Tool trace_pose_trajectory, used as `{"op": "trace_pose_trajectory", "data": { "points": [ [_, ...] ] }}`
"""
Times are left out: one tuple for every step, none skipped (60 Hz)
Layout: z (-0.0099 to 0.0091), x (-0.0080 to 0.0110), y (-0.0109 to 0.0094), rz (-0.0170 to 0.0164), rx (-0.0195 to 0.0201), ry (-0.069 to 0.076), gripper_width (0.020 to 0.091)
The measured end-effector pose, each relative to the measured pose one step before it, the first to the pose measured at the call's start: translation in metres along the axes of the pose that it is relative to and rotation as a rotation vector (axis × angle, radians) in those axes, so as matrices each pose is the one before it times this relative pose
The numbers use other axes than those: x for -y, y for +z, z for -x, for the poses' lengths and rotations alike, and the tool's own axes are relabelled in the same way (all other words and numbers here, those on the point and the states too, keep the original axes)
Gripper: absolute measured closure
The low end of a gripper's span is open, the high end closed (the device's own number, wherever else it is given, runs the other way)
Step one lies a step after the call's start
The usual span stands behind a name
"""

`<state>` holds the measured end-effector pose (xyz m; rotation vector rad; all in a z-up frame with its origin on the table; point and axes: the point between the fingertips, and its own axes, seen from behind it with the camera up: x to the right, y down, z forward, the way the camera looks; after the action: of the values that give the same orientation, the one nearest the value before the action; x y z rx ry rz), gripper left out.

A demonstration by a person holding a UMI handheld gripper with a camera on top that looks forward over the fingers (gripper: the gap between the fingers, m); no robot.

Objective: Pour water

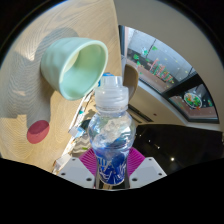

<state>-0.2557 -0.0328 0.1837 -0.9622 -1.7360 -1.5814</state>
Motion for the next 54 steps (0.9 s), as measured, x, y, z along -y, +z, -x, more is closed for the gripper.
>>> {"op": "trace_pose_trajectory", "data": {
  "points": [
    [-0.00017,-0.00156,-0.00027,0.00072,0.00543,0.0228,0.0767],
    [-0.00051,-0.00214,-0.00039,-0.00015,0.00632,0.0257,0.0768],
    [-0.00072,-0.00188,-0.00086,-0.00157,0.00785,0.0305,0.0767],
    [-0.00114,-0.00243,-0.0009,-0.00204,0.00767,0.0355,0.0768],
    [-0.00156,-0.00195,-0.00099,-0.00279,0.00716,0.0408,0.0767],
    [-0.00185,-0.00241,-0.00111,-0.00259,0.00744,0.045,0.0768],
    [-0.00309,-0.00282,-0.00251,0.00351,0.00506,0.0394,0.0766],
    [-0.00259,-0.00507,-0.0003,-0.00199,0.01531,0.0537,0.0765],
    [-0.00255,-0.00365,-0.00093,0.00222,0.0097,0.053,0.0761],
    [-0.00274,-0.00292,-0.00093,-0.0008,0.01183,0.0572,0.0761],
    [-0.00293,-0.00208,-0.00122,-0.00525,0.00973,0.0572,0.0762],
    [-0.0037,-0.00174,-0.00124,-0.00702,0.00751,0.0571,0.076],
    [-0.0038,-0.00194,-0.0015,-0.00593,0.00591,0.0555,0.076],
    [-0.00255,-0.00095,-0.0031,-0.00098,-0.00244,0.0507,0.076],
    [-0.00446,-0.00279,-0.00108,-0.00562,0.00374,0.0582,0.0759],
    [-0.00502,-0.0032,-0.00053,-0.00416,-0.00004,0.0528,0.0759],
    [-0.00339,-0.00207,-0.00102,-0.00632,0.00573,0.0567,0.0758],
    [-0.00311,-0.00167,-0.00099,-0.00772,0.00949,0.0568,0.0757],
    [-0.00253,-0.00117,-0.00083,-0.00826,0.01035,0.0575,0.0757],
    [-0.00228,-0.00138,-0.0007,-0.00659,0.00958,0.0588,0.0758],
    [-0.00199,-0.0015,-0.00064,-0.0047,0.00952,0.0601,0.0758],
    [0.00085,0.00092,-0.00197,-0.00255,0.0081,0.0568,0.0757],
    [-0.00023,-0.00194,0.00063,-0.00663,0.0212,0.0589,0.0756],
    [0.00024,-0.00156,0.00035,-0.00532,0.01792,0.0576,0.0757],
    [0.00138,-0.00088,-0.00018,-0.00678,0.01479,0.0578,0.0757],
    [0.00074,-0.00173,0.00046,-0.00721,0.01959,0.0577,0.0757],
    [0.00256,-0.00175,0.00083,-0.00773,0.02219,0.0576,0.0758],
    [0.0032,-0.00143,0.0009,-0.00676,0.02556,0.0542,0.0757],
    [0.00293,-0.00247,-0.00004,-0.00422,0.02426,0.0522,0.0757],
    [0.0068,-0.00251,0.0023,-0.00291,0.01645,0.0508,0.0758],
    [-0.00066,-0.00378,0.00171,-0.00021,0.01975,0.0468,0.0757],
    [0.00238,-0.00535,0.0026,0.00204,0.01976,0.0459,0.0757],
    [0.00223,-0.00554,0.00321,0.00167,0.02064,0.0418,0.0757],
    [0.00156,-0.00536,0.00287,0.00202,0.01793,0.0397,0.0758],
    [-0.00031,-0.00549,0.00276,0.00321,0.0103,0.0379,0.0758],
    [0.00084,-0.00722,0.00346,0.00469,0.00305,0.0357,0.0757],
    [0.00181,-0.00925,0.00532,0.00362,0.00072,0.0294,0.0758],
    [-0.00306,-0.00345,-0.00036,0.00624,0.00571,0.022,0.0758],
    [-0.00154,-0.0049,0.0021,0.00318,0.00559,0.0222,0.0758],
    [-0.00134,-0.00497,0.00183,0.00173,0.00543,0.0201,0.0758],
    [-0.00087,-0.00508,0.00207,0.00195,0.00499,0.0182,0.0758],
    [-0.00087,-0.0051,0.00247,0.00289,0.00326,0.0166,0.0758],
    [-0.00216,-0.00601,0.00557,0.00266,0.00166,0.0181,0.0758],
    [0.00084,-0.00757,0.00302,0.00121,-0.00105,0.0137,0.0758],
    [-0.00069,-0.00578,0.00199,0.00568,0.00294,0.0146,0.0755],
    [-0.00045,-0.00564,0.00172,0.00666,0.00254,0.0144,0.0754],
    [-0.00059,-0.00546,0.00174,0.00658,0.00101,0.0145,0.0753],
    [-0.00117,-0.00507,0.00174,0.00512,-0.00078,0.0133,0.0753],
    [-0.00125,-0.00426,0.00152,0.00261,-0.00137,0.0112,0.0754],
    [-0.00117,-0.0045,0.00126,0.00223,-0.00037,0.0084,0.0754],
    [-0.0038,-0.00223,0.001,0.00516,0.00486,0.0087,0.0753],
    [0.00013,-0.00564,0.00139,0.00045,-0.00041,0.0071,0.0754],
    [-0.00008,-0.00416,0.0007,0.0032,0.00164,0.0076,0.0753],
    [-0.00007,-0.00421,0.0008,0.00298,0.00181,0.0083,0.0753]
  ]
}}
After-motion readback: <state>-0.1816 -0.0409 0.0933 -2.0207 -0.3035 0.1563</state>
